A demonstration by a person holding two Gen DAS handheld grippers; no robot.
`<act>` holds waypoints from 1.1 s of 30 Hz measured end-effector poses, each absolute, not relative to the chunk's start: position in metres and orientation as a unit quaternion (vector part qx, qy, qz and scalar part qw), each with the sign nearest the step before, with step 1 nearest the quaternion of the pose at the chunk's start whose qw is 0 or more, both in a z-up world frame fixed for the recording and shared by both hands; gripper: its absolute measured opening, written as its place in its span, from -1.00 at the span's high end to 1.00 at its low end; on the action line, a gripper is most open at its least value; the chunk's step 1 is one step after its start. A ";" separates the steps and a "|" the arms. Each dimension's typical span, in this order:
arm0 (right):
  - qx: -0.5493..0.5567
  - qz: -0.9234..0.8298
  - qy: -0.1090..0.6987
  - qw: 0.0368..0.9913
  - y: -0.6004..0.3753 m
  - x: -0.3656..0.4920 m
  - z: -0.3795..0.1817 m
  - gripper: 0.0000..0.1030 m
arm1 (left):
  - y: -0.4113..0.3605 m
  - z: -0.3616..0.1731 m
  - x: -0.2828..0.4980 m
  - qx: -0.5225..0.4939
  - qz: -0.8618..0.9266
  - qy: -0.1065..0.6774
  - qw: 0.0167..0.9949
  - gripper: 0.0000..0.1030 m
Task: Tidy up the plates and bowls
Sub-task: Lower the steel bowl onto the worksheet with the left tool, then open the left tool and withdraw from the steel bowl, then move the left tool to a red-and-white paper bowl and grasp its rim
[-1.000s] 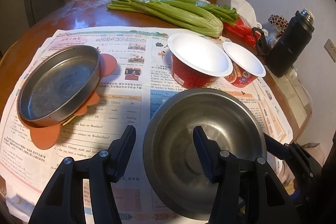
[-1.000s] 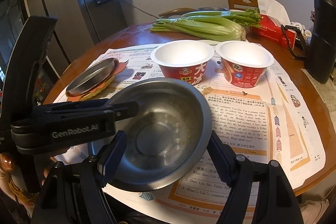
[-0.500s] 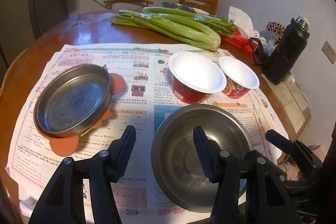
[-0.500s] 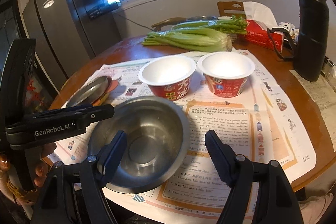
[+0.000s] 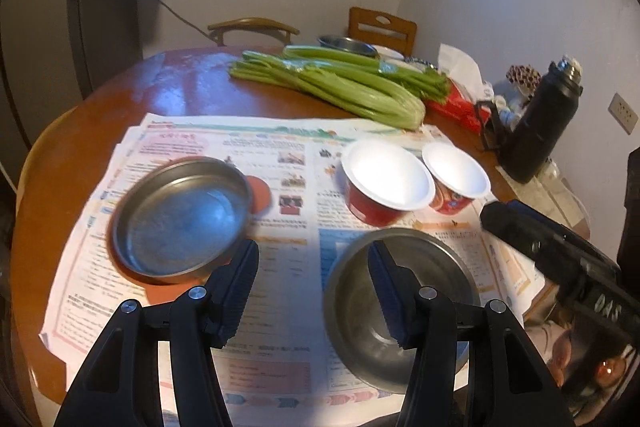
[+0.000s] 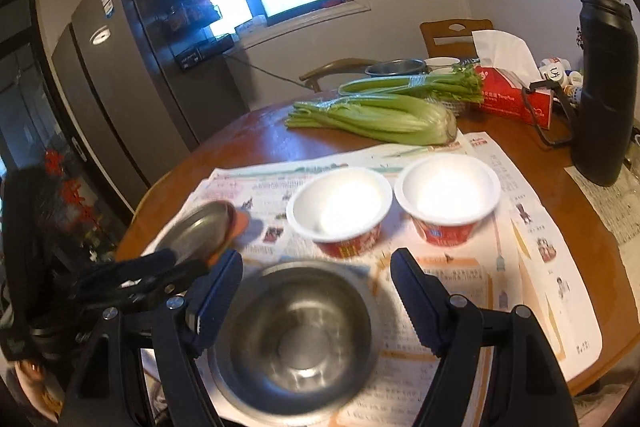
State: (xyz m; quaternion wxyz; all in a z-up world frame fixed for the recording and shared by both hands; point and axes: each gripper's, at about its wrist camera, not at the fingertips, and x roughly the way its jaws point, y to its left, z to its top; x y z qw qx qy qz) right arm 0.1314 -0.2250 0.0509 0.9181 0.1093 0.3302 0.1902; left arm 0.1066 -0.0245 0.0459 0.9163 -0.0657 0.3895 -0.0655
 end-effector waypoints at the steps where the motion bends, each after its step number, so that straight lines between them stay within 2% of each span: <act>1: 0.112 0.190 0.328 0.918 -0.225 0.133 0.053 -0.49 | -0.021 0.048 0.107 -0.066 -0.063 0.389 0.917 -0.14; 16: 0.107 0.195 0.312 0.924 -0.209 0.146 0.087 -0.49 | -0.014 0.082 0.129 -0.063 -0.083 0.367 0.924 -0.14; 33: 0.097 0.150 0.343 0.922 -0.216 0.169 0.075 -0.49 | -0.041 0.087 0.198 -0.055 -0.126 0.383 0.914 -0.14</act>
